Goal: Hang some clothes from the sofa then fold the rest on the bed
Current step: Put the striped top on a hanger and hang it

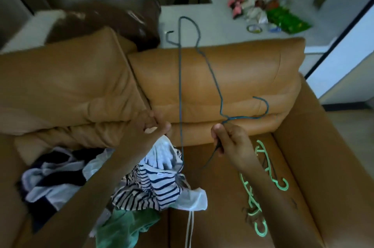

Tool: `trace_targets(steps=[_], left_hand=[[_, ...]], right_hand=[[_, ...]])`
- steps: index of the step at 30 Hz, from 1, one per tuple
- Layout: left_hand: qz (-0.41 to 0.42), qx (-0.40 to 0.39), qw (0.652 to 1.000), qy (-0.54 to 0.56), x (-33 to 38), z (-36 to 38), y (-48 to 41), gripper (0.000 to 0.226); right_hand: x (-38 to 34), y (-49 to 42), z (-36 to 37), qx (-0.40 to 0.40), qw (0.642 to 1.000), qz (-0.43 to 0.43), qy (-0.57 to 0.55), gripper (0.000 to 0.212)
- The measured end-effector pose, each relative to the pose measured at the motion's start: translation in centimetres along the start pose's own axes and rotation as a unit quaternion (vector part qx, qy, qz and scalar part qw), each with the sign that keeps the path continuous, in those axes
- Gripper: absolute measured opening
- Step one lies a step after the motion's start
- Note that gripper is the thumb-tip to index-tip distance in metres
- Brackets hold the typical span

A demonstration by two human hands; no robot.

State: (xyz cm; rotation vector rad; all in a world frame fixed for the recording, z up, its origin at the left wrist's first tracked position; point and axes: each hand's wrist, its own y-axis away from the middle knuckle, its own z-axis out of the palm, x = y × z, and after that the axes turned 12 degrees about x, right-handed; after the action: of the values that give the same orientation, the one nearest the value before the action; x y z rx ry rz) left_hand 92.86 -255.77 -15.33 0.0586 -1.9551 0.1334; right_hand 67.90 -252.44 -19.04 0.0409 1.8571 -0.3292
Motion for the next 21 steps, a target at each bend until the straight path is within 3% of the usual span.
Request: trace_targets(steps=[3,6,9,12,14,18,21], left_hand=[[0.092,-0.007,0.996,-0.01,6.1,-3.5,-0.4,0.014],[0.17,0.002,0.985,-0.018,10.3,-6.3,-1.4,0.02],[0.224,-0.008,0.974,-0.038,13.3,-9.5,-2.3,0.035],[0.274,-0.022,0.96,-0.048,17.5,-11.7,-2.5,0.034],[0.321,-0.033,0.944,-0.069,20.1,-12.8,-2.6,0.035],[0.3,-0.13,0.936,-0.129,24.3,-16.3,-3.5,0.02],[0.323,-0.188,0.892,-0.253,26.6,-18.7,-4.3,0.025]], right_hand=[[-5.9,0.1,1.1,-0.048,0.996,-0.074,0.017,0.053],[-10.6,-0.2,2.2,-0.073,0.993,-0.094,0.002,0.052],[-15.4,-1.1,2.7,-0.06,0.989,-0.055,-0.126,0.048],[-20.4,-2.7,2.7,-0.038,0.956,0.025,-0.289,0.044],[-23.3,-3.6,2.6,-0.025,0.94,0.048,-0.337,0.032],[-27.2,-5.3,1.4,0.003,0.92,0.038,-0.391,0.03],[-28.5,-6.0,0.7,0.005,0.889,0.015,-0.457,0.03]])
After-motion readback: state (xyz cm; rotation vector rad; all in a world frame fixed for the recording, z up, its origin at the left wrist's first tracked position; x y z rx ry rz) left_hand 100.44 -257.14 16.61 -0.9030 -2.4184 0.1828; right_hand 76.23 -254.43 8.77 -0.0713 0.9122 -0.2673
